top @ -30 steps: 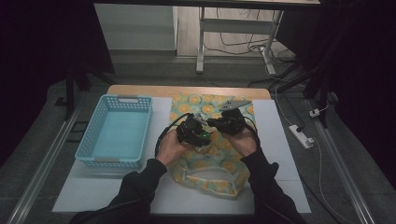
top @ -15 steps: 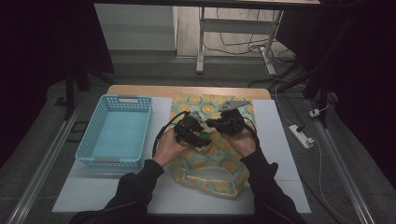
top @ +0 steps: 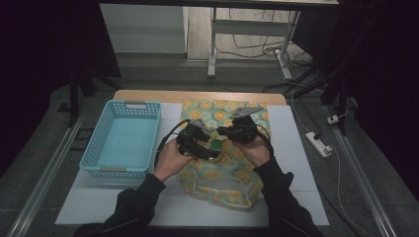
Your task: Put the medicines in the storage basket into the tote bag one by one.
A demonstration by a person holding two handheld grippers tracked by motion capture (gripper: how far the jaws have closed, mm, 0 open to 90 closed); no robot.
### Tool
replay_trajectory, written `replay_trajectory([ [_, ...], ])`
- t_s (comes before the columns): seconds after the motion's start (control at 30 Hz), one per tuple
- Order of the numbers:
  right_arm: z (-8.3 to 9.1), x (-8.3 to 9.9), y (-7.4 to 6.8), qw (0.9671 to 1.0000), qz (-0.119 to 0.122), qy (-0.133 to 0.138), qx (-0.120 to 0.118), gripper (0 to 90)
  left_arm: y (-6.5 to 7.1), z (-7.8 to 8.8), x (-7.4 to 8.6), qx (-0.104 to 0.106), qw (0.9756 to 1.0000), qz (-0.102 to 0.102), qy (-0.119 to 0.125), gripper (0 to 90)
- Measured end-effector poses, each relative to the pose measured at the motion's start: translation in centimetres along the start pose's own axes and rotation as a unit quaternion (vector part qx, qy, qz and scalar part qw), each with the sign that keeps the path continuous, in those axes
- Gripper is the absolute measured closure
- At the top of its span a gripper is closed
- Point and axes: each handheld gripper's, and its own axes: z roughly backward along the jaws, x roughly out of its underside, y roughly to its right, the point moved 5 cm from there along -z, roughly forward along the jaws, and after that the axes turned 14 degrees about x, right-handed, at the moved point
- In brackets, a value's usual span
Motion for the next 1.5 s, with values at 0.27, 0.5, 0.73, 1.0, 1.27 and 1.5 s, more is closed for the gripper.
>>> replay_trajectory([
  [0.27,0.0,0.0,-0.1,1.0000,0.001,0.000,0.000,89.9,0.8,1.1,1.0,0.003,0.9999,0.003,0.014,12.9],
  [0.5,0.2,-0.1,-0.1,1.0000,0.002,0.001,0.000,89.9,1.6,1.9,1.7,0.020,0.9994,0.001,0.029,4.6],
  [0.73,0.2,-0.1,-0.2,1.0000,0.003,0.002,0.000,89.9,2.1,2.1,2.8,0.016,0.9995,-0.011,0.024,2.3],
  [1.0,0.3,-0.2,-0.2,1.0000,0.003,0.004,0.000,89.9,2.6,1.8,4.1,0.013,0.9996,-0.015,0.019,0.0],
  [1.27,0.4,-0.2,-0.2,1.0000,0.005,0.004,0.000,89.9,3.2,1.2,5.0,0.011,0.9996,-0.018,0.020,0.0],
  [1.5,0.5,-0.2,-0.2,1.0000,0.004,0.006,0.000,89.9,3.5,0.5,5.7,0.012,0.9998,-0.013,0.011,0.0],
])
